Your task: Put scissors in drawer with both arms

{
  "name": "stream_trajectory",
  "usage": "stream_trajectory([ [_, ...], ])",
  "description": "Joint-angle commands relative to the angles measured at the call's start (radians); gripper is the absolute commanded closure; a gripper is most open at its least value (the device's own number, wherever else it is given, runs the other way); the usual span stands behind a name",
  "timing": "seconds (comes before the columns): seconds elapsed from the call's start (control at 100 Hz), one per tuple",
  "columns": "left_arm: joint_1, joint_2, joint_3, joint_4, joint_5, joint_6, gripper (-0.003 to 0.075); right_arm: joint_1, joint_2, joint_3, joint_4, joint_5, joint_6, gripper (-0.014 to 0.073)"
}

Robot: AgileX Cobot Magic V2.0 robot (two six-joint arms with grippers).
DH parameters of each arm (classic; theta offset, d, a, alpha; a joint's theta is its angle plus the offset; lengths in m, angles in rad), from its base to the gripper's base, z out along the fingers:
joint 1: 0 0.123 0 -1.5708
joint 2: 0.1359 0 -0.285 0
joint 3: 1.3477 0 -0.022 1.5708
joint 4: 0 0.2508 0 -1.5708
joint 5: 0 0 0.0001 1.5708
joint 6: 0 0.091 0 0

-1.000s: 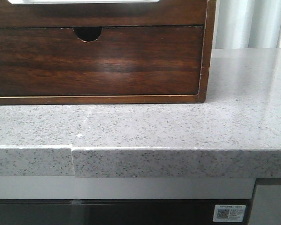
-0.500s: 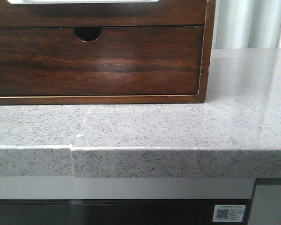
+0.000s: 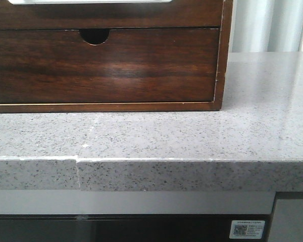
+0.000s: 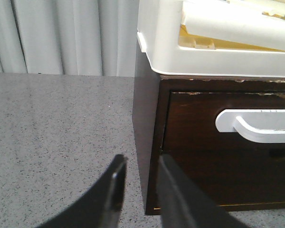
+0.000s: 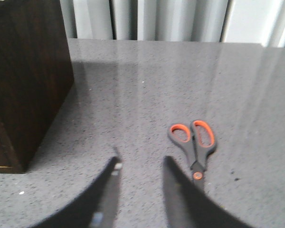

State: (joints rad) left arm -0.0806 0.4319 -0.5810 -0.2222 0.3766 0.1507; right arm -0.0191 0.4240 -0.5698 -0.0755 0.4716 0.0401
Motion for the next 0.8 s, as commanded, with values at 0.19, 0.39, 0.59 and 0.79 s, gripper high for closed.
stream_trajectory([
  [0.19, 0.005, 0.013, -0.036, 0.018, -0.079, 0.005, 0.0138, -0.004, 0.014, -0.036, -0.057, -0.115, -0.003, 0.0079],
  [0.39, 0.005, 0.013, -0.036, -0.018, -0.079, 0.005, 0.0181, -0.004, 0.014, -0.036, -0.055, -0.115, -0.003, 0.0079],
  [0.59, 0.005, 0.026, -0.033, -0.361, -0.079, 0.005, 0.0238, -0.004, 0.014, -0.035, -0.053, -0.114, -0.003, 0.0079],
  [0.79, 0.005, 0.125, -0.015, -0.791, -0.061, 0.006, 0.0249, -0.004, 0.014, -0.035, -0.053, -0.118, -0.003, 0.0079],
])
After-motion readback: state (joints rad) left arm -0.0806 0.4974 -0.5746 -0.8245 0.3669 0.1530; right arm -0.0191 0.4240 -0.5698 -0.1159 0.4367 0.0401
